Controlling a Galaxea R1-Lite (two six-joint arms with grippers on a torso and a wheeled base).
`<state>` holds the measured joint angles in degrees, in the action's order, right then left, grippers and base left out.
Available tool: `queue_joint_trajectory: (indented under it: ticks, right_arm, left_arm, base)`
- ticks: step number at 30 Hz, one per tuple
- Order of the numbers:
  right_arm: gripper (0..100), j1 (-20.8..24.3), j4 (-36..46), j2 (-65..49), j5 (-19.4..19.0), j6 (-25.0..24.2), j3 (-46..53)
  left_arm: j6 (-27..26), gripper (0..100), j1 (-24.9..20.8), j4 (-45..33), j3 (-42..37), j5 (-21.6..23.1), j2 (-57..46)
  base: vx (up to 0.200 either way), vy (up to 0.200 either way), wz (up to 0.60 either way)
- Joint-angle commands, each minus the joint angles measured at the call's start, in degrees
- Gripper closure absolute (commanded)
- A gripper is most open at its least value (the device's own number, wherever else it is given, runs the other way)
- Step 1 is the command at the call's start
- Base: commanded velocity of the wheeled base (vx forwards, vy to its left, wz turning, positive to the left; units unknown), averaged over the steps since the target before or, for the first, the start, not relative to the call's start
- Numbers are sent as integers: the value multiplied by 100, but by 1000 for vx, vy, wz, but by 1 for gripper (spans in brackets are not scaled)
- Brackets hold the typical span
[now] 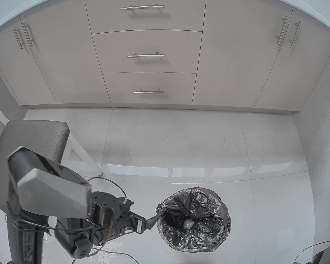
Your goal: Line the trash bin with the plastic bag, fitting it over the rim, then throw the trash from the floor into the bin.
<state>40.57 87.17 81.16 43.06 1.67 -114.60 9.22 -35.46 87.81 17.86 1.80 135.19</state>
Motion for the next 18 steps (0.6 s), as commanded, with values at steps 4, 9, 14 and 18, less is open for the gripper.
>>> queue_joint_trajectory:
  ticks: [4,9,14,18]
  right_arm:
    - [0,-2211,-69,-4715,-816,1222,1]
    - [0,-3407,-1317,-6095,-2372,1582,1]
    - [0,-3855,-2222,-6851,-2943,1591,483]
    - [0,-3872,-2266,-7343,-3049,1661,843]
  left_arm:
    - [-1915,0,2905,-335,-1250,461,-5504]
    - [-1853,0,4856,-2444,-1531,1366,-8176]
    - [-1669,0,5251,-5300,-898,1613,-10390]
    - [-1431,0,5163,-8324,69,1692,-12219]
  base:
    - [0,0,0]
    - [0,0,0]
    - [0,0,0]
    - [0,0,0]
